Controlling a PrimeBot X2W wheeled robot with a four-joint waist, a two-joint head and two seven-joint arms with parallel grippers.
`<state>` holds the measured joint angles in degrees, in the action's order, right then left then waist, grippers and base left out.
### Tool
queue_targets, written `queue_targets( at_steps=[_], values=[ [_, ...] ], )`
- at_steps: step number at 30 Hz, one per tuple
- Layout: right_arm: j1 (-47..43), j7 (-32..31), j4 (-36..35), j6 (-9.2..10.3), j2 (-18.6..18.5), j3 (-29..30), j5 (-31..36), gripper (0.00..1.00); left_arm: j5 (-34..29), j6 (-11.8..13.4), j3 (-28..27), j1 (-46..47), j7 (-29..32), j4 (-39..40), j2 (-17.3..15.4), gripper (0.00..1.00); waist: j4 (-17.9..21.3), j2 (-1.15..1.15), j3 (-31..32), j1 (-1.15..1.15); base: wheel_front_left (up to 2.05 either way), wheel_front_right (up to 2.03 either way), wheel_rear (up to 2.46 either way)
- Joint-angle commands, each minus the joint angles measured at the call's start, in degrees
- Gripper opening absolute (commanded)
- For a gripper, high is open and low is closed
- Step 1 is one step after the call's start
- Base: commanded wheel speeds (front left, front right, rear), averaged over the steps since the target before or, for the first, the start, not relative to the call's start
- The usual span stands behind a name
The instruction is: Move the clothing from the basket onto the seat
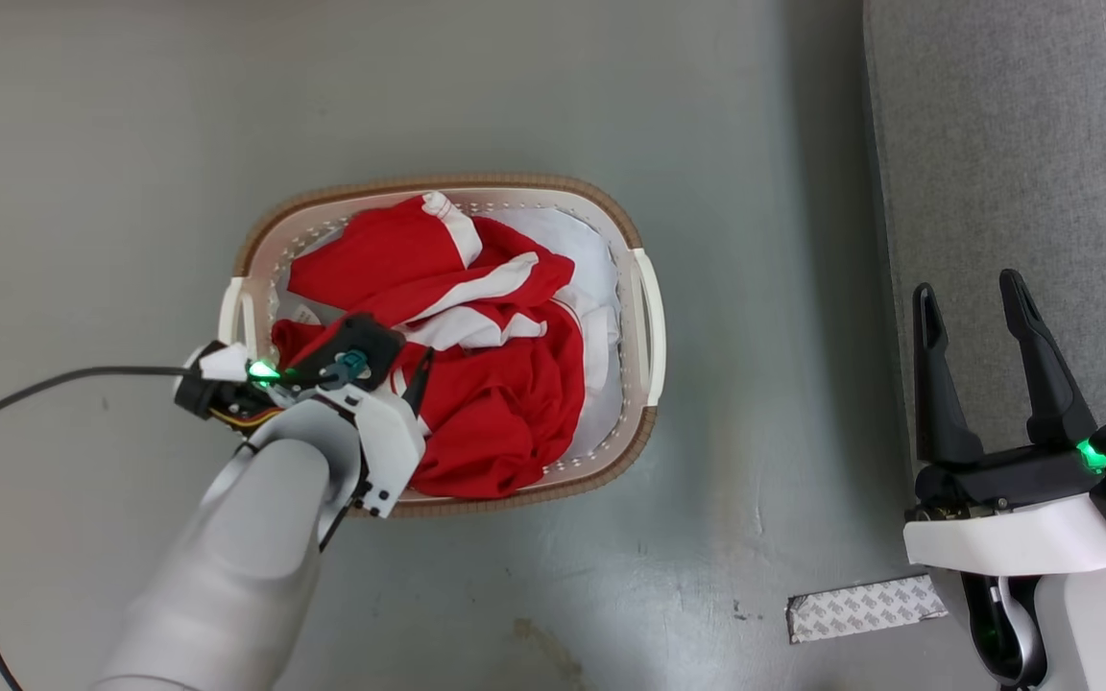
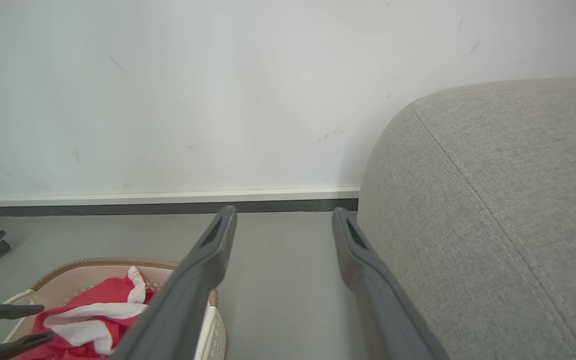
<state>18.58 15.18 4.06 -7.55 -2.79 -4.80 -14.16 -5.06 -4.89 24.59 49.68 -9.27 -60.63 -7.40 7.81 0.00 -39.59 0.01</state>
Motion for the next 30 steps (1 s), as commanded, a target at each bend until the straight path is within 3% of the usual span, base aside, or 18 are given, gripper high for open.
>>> queue_targets(
  at_steps=[1, 21, 22, 24, 30],
  values=[
    [0.45, -0.04, -0.14, 0.12, -0.18, 0.02, -0.44, 1.0, -0.66, -0.03, 0.07, 0.74, -0.63, -0.46, -0.59, 1.0, 0.09, 0.0, -0.19, -0.01, 0.0, 0.0, 0.0],
    [1.62, -0.04, -1.03, 0.12, -0.18, -0.72, -1.4, 1.0, 0.54, -1.43, 3.2, 7.14, -3.12, -7.68, -1.26, 1.0, 2.46, 0.0, -4.96, -0.01, 0.0, 0.0, 0.0],
    [1.71, -0.03, -1.04, 0.12, -0.18, -0.83, -1.5, 1.0, 0.63, -1.42, 3.37, 7.34, -3.26, -7.96, -1.25, 0.89, 2.54, 0.0, -5.12, -0.01, 0.0, 0.0, 0.0],
    [1.99, -0.03, -1.03, 0.12, -0.18, -0.98, -1.62, 1.0, 0.7, -1.56, 3.88, 7.87, -3.86, -7.92, -1.08, 0.0, 2.67, 0.0, -5.37, -0.01, 0.0, 0.0, 0.0],
    [2.48, -0.04, -0.07, 0.12, -0.19, -0.86, -1.95, 1.0, 1.87, -2.0, 4.36, 7.87, -5.22, -7.28, -0.13, 0.0, 2.39, 0.0, -4.14, -0.01, 0.0, 0.0, 0.0]
  ],
)
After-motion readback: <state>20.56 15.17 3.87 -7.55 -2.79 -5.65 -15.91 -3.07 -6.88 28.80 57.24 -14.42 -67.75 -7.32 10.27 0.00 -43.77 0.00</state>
